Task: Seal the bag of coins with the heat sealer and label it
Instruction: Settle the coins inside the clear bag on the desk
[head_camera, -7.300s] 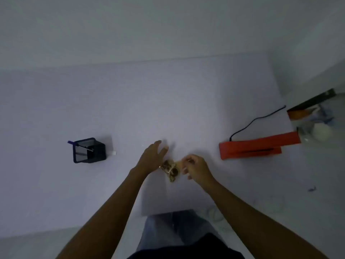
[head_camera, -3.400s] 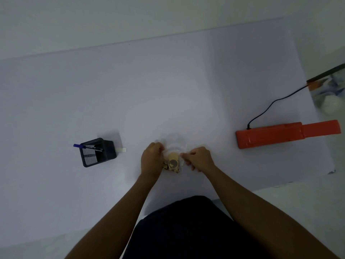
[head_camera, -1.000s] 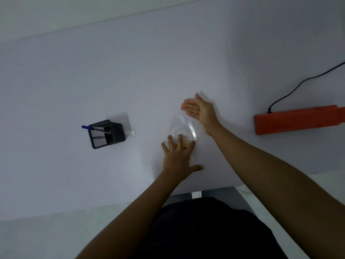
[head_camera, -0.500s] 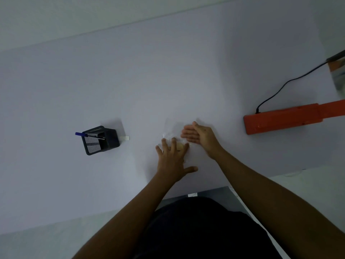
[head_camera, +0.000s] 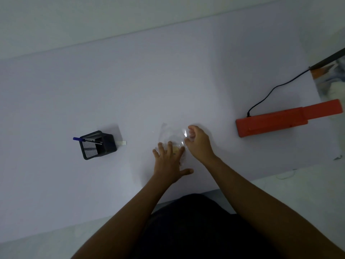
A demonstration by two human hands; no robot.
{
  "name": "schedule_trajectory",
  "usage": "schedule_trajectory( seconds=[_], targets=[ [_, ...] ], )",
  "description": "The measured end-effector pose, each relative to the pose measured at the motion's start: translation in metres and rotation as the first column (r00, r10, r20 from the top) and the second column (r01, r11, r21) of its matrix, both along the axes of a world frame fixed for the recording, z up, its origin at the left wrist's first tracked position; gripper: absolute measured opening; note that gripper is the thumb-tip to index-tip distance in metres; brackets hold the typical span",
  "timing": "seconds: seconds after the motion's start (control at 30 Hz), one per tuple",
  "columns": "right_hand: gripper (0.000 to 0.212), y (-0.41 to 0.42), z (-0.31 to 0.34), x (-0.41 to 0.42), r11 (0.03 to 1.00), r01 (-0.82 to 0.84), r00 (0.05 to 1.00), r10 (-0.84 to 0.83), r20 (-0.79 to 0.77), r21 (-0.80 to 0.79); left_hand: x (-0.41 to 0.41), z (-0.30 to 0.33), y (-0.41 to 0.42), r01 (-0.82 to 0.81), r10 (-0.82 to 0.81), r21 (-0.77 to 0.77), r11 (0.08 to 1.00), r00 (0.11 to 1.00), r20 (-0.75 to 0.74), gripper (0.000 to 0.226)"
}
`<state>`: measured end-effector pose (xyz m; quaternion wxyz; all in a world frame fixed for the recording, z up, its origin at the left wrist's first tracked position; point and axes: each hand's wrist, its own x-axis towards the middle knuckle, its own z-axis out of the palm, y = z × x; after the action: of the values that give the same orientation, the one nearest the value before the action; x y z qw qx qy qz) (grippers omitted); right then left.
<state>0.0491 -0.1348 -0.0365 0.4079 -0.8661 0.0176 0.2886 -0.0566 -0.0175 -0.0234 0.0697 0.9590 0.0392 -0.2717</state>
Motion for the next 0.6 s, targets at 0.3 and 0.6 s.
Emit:
schedule_trajectory(
  seconds=[0.3, 0.6],
  targets=[
    [0.041, 0.026, -0.002, 0.004, 0.994, 0.024, 0.976, -0.046, -0.212, -0.106, -0.002, -0.001, 0.001, -0.001, 0.001, -0.016, 1.0, 1.0, 0.004, 0.106],
    [0.006, -0.004, 0.013, -0.002, 0.999, 0.027, 0.99, -0.021, -0.142, 0.042, 0.006, 0.024, 0.025, -0.468, 0.571, -0.523, 0.713, 0.82, 0.044, 0.061]
  ],
)
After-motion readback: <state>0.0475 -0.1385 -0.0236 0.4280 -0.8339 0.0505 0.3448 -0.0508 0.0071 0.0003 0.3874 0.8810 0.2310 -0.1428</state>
